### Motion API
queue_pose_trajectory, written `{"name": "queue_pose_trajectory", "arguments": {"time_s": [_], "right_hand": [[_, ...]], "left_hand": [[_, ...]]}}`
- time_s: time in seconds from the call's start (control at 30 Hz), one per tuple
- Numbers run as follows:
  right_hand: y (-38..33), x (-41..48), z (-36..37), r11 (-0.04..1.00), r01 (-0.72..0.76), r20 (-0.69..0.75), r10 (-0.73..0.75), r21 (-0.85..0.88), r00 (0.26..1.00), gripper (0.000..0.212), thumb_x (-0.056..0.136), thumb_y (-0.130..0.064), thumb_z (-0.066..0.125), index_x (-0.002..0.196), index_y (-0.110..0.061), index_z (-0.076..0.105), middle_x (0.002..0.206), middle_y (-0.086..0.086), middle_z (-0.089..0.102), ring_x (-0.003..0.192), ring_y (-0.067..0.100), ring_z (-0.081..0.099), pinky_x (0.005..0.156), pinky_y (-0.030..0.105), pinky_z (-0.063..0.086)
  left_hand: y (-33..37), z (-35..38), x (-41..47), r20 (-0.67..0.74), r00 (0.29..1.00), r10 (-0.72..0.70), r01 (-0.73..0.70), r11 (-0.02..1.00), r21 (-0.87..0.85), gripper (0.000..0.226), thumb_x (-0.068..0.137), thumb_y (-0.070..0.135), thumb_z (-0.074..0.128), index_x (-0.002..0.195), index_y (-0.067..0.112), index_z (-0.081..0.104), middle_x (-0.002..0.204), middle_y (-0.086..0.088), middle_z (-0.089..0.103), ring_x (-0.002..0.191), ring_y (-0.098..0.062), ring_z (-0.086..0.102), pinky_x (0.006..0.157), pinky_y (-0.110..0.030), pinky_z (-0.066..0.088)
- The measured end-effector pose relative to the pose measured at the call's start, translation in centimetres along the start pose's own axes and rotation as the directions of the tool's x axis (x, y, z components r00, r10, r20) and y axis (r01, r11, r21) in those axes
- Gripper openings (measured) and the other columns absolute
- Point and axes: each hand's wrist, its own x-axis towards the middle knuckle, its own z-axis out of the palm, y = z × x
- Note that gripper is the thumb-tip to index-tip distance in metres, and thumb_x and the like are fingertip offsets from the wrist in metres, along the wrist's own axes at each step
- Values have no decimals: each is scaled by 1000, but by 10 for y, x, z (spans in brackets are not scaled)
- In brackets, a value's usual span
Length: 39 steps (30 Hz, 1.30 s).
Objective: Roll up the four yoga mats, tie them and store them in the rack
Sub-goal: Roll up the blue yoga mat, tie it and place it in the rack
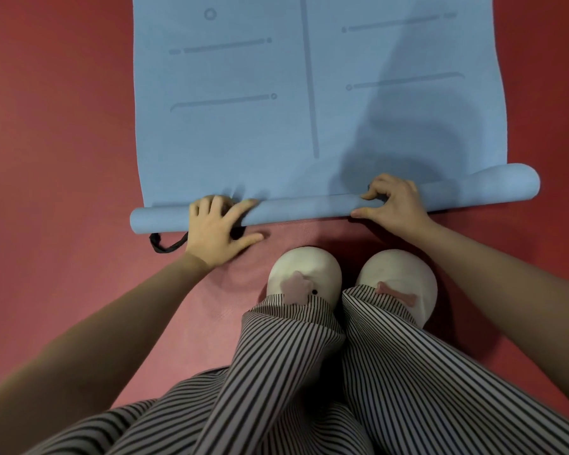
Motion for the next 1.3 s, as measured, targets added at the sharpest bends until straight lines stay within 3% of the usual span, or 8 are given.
{"name": "queue_pose_trajectory", "arguments": {"time_s": [0.33, 0.47, 0.57, 0.73, 0.9, 1.07, 1.2, 1.3], "right_hand": [[-7, 11, -9, 989, 78, -53, -85, -123, 995, 29, 77, -32, 76, 80, -3, 71, 81, 11, 65, 80, 28, 58, 68, 26, 29], [-12, 24, -12, 973, 86, -43, -98, -214, 994, 33, 81, -43, 67, 86, -11, 74, 95, 8, 63, 99, 27, 55, 81, 29, 26], [-16, 35, -18, 974, 5, 67, 10, -226, 998, 29, 82, -42, 68, 97, -17, 70, 92, 3, 62, 96, 21, 56, 81, 29, 30], [-22, 41, -22, 985, -60, 102, 77, -160, 992, 24, 79, -37, 72, 83, -15, 63, 82, -1, 62, 89, 21, 58, 82, 32, 33], [-14, 23, -16, 949, 129, -12, -138, -289, 990, 28, 79, -37, 68, 69, -11, 61, 76, 5, 61, 82, 27, 57, 72, 32, 22], [-15, 0, 2, 898, 163, -187, -257, -409, 948, 33, 86, -39, 51, 73, -10, 61, 71, 6, 58, 76, 26, 53, 74, 34, 25], [-7, 1, 1, 829, 189, -10, -228, -526, 974, 62, 69, -64, 56, 93, -7, 59, 88, 11, 59, 90, 27, 52, 82, 36, 25], [-14, 15, -3, 816, 151, 54, -146, -559, 988, 65, 69, -59, 69, 97, -1, 57, 94, 18, 60, 90, 34, 56, 82, 39, 23]], "left_hand": [[3, -5, 29, -5, 1000, 9, -9, 999, 36, 40, 92, 43, 42, 89, 13, 68, 81, -3, 60, 86, -18, 43, 82, -36, 24], [14, -1, 42, -42, 999, -19, 22, 997, 71, 34, 91, 30, 42, 80, 6, 63, 83, -10, 61, 84, -28, 49, 79, -37, 26], [17, -5, 45, -4, 1000, -1, 1, 1000, 14, 31, 92, 28, 42, 94, 6, 63, 77, -12, 58, 66, -32, 54, 68, -38, 40], [21, -2, 47, -35, 999, 33, -36, 995, -91, 21, 86, 17, 48, 101, 13, 62, 99, -13, 61, 75, -33, 56, 66, -35, 48], [18, 4, 41, 23, 996, 89, -87, 993, -74, 44, 91, 54, 46, 102, 12, 55, 95, -8, 63, 86, -25, 46, 72, -37, 41], [16, 0, 54, 32, 998, 55, -51, 993, -105, 36, 89, 42, 50, 87, 9, 63, 79, -6, 61, 70, -27, 48, 61, -34, 44], [15, -6, 63, 79, 996, 36, -27, 994, -107, 41, 87, 44, 48, 83, 7, 64, 75, -7, 61, 64, -29, 54, 58, -30, 41], [15, -10, 70, 157, 988, 1, 14, 996, -91, 50, 86, 51, 41, 89, 6, 63, 81, -9, 63, 72, -32, 58, 58, -32, 40]]}}
